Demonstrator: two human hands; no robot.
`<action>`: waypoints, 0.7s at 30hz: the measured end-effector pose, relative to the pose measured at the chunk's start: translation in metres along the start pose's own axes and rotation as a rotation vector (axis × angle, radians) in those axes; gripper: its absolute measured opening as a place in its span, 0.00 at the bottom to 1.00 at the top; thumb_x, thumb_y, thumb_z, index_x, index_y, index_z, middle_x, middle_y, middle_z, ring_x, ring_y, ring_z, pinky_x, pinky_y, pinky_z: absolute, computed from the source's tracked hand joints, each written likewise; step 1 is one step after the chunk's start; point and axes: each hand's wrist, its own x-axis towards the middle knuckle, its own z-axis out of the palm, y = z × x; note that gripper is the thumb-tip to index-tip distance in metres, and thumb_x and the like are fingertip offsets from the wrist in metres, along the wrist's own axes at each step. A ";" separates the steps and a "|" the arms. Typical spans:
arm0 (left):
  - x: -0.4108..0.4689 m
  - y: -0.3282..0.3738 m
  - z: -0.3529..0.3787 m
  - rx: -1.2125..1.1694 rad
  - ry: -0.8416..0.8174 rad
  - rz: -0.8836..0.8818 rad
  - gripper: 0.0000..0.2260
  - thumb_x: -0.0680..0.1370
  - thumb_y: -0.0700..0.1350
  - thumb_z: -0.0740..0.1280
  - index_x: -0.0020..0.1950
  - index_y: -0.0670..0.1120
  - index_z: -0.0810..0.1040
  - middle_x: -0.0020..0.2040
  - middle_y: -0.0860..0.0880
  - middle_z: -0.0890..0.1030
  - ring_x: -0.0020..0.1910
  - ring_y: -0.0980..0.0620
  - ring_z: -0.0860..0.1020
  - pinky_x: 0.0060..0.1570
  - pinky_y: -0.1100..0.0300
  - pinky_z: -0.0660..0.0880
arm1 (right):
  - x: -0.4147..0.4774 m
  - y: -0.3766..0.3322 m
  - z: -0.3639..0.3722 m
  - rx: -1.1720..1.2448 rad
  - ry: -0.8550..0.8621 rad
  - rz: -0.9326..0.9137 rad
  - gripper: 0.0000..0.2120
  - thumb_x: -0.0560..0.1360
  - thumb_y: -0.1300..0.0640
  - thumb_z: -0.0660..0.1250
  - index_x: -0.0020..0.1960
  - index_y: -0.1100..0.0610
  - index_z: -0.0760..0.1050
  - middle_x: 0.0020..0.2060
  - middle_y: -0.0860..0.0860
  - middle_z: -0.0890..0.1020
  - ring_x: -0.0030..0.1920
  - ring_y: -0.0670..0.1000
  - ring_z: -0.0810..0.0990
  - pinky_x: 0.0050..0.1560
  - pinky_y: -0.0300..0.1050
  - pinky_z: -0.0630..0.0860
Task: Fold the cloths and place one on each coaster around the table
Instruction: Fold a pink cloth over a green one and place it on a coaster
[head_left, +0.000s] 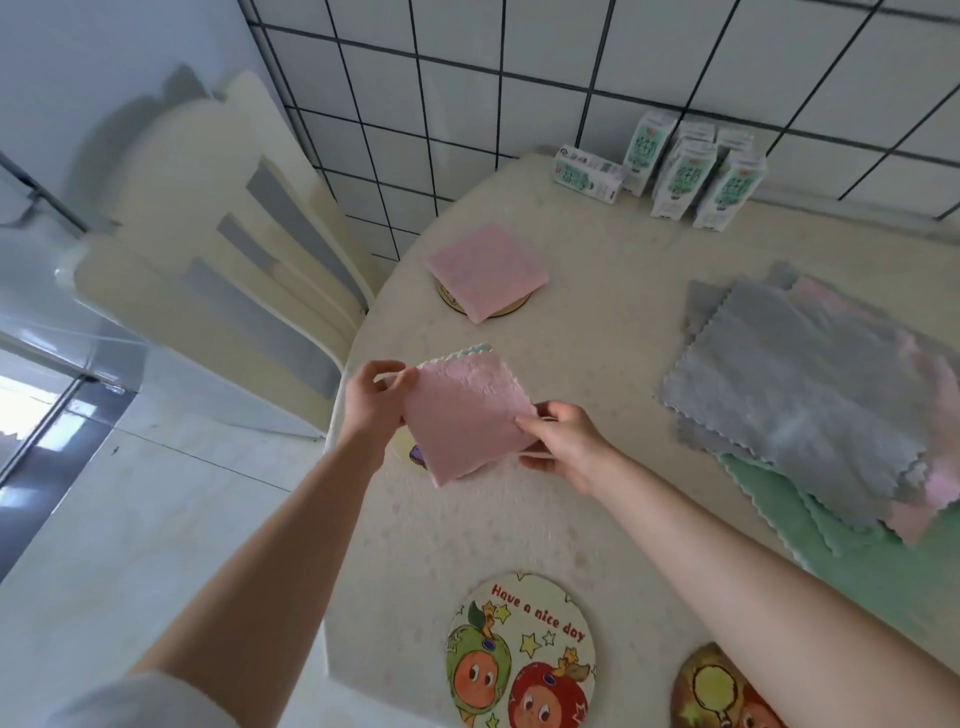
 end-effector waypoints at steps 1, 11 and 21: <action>0.010 0.004 -0.001 0.017 0.003 0.005 0.11 0.75 0.45 0.70 0.55 0.44 0.77 0.46 0.46 0.80 0.42 0.49 0.79 0.44 0.49 0.80 | 0.007 -0.004 0.005 -0.005 0.004 0.000 0.03 0.75 0.59 0.67 0.44 0.57 0.73 0.41 0.53 0.78 0.38 0.52 0.79 0.35 0.43 0.77; 0.045 -0.021 -0.032 0.232 0.017 -0.083 0.12 0.72 0.33 0.71 0.55 0.40 0.78 0.45 0.43 0.81 0.38 0.46 0.81 0.42 0.56 0.80 | 0.053 0.005 0.025 -0.145 0.131 0.041 0.05 0.72 0.64 0.65 0.41 0.55 0.74 0.39 0.55 0.80 0.38 0.55 0.82 0.46 0.54 0.82; 0.036 -0.034 -0.033 0.144 0.006 -0.146 0.07 0.74 0.43 0.72 0.47 0.40 0.82 0.43 0.41 0.83 0.39 0.45 0.81 0.45 0.55 0.81 | 0.047 0.005 0.022 -0.056 0.109 0.090 0.04 0.72 0.60 0.67 0.45 0.60 0.76 0.39 0.58 0.82 0.37 0.56 0.82 0.45 0.53 0.81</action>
